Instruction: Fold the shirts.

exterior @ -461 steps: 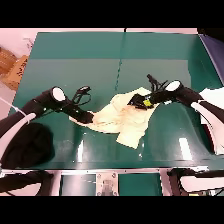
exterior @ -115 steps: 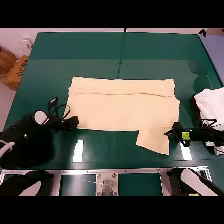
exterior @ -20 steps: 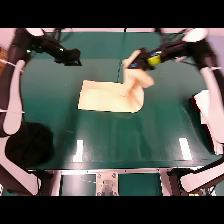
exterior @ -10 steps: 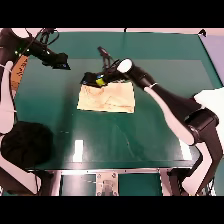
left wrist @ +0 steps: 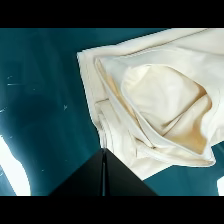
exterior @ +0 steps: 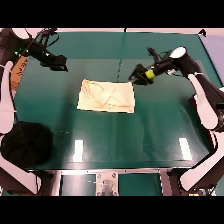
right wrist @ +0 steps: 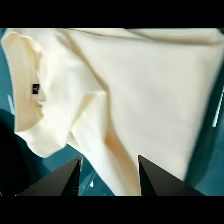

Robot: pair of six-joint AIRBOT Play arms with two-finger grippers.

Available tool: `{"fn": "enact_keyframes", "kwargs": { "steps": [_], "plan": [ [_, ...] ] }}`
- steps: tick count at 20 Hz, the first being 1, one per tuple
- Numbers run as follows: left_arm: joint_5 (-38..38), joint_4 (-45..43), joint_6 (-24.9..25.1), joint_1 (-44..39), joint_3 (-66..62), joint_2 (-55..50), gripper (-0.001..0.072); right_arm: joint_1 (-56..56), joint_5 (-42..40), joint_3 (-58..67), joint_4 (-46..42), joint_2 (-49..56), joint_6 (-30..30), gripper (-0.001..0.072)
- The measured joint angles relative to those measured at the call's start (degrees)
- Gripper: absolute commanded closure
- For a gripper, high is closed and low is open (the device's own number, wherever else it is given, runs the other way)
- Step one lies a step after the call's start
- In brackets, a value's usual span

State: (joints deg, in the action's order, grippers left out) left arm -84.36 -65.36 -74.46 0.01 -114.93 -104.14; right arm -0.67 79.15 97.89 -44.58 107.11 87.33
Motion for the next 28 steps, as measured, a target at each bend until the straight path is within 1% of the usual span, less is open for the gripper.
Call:
{"fn": "enact_keyframes", "kwargs": {
  "steps": [2, 4, 7, 9, 10, 11, 12, 13, 14, 17, 20, 24, 28],
  "plan": [
    [-0.09, -0.20, -0.09, 0.00, 0.00, 0.00, 0.0680, 2.36, -0.02, -4.61, -0.48, -0.04, -1.07, 0.0297],
    [-0.11, -0.31, -0.24, 0.00, 0.00, 0.00, 0.0680, 3.13, -2.62, -9.57, -0.11, 0.02, -2.67, 0.0297],
    [-0.13, -0.42, -0.44, 0.00, 0.00, 0.00, 0.0680, 2.56, -7.50, -15.06, 4.11, 1.27, -5.84, 0.0298],
    [-0.15, -0.42, -0.55, 0.00, 0.00, 0.00, 0.0681, 0.96, -9.09, -16.70, 8.87, 2.58, -8.02, 0.0303],
    [-0.17, -0.44, -0.61, 0.00, 0.00, 0.00, 0.0681, -0.07, -10.01, -17.25, 11.28, 3.21, -8.96, 0.0377],
    [-0.20, -0.44, -0.61, 0.00, 0.00, 0.00, 0.0680, -1.14, -11.15, -17.55, 12.61, 3.65, -9.88, 0.0558],
    [-0.26, -0.42, -0.61, 0.00, 0.00, 0.00, 0.0681, -2.29, -12.04, -17.66, 13.64, 4.07, -10.58, 0.0666],
    [-0.28, -0.44, -0.61, 0.00, 0.00, 0.00, 0.0681, -3.21, -12.63, -17.38, 14.47, 4.26, -11.17, 0.0691],
    [-0.31, -0.44, -0.61, 0.00, 0.00, 0.00, 0.0680, -4.00, -12.92, -16.63, 15.34, 4.44, -11.50, 0.0691],
    [-0.35, -0.44, -0.59, 0.00, 0.00, 0.00, 0.0681, -4.50, -10.40, -11.30, 17.44, 2.73, -11.34, 0.0692],
    [-0.57, -0.44, -0.55, 0.00, 0.00, 0.00, 0.0680, -1.22, -7.69, -2.84, 17.00, -1.79, -8.52, 0.0692],
    [-1.60, -0.42, -0.50, 0.00, 0.00, 0.00, 0.0681, 8.02, -3.43, 8.72, 9.11, -8.31, -1.33, 0.0692],
    [-2.36, -0.37, -0.50, 0.00, 0.00, 0.00, 0.0681, 20.63, 0.87, 14.34, 1.33, -12.74, 4.13, 0.0692]
  ]
}}
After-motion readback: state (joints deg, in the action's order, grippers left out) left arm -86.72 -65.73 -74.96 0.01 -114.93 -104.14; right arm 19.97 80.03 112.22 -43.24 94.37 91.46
